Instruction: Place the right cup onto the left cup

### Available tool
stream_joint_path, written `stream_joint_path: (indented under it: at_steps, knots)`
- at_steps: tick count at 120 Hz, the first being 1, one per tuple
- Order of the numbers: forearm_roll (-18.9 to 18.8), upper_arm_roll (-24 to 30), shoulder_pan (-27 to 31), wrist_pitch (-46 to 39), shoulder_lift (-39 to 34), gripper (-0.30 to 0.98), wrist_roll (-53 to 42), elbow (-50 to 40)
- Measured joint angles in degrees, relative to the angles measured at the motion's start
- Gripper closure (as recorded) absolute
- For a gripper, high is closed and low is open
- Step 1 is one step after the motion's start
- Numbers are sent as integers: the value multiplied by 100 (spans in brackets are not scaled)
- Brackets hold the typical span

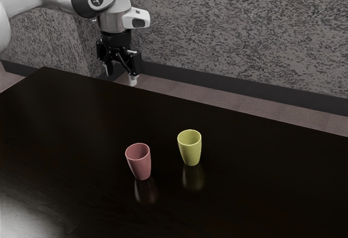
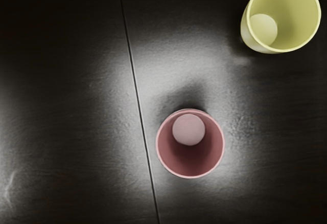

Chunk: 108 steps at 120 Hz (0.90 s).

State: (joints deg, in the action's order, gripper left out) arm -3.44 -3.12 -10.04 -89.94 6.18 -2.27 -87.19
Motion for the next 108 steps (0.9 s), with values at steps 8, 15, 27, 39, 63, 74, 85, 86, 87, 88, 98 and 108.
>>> stream_joint_path:
  at_steps: [8, 15, 27, 39, 63, 74, 85, 86, 87, 88, 98, 108]
  knots:
    - [11, -3, -5, -43, 7, 0, -3, -1]
    - [17, -4, -1, -71, 4, 0, -6, -2]
    - [48, -11, -16, -137, 7, 0, -10, -3]
    - [188, -9, -38, -204, 39, 0, -7, -51]
    - [483, 32, -70, -395, 110, 0, 12, -274]
    - [534, 55, -142, -590, 116, 0, 21, -485]
    - [559, 159, -203, -841, 118, 1, 44, -689]
    - [560, 169, -207, -861, 119, 1, 47, -701]
    - [561, 180, -209, -880, 120, 1, 50, -713]
    - [563, 191, -211, -900, 123, 1, 53, -724]
    - [593, 284, -221, -1090, 231, 2, 82, -778]
    - [645, 373, -263, -1262, 386, 3, 108, -790]
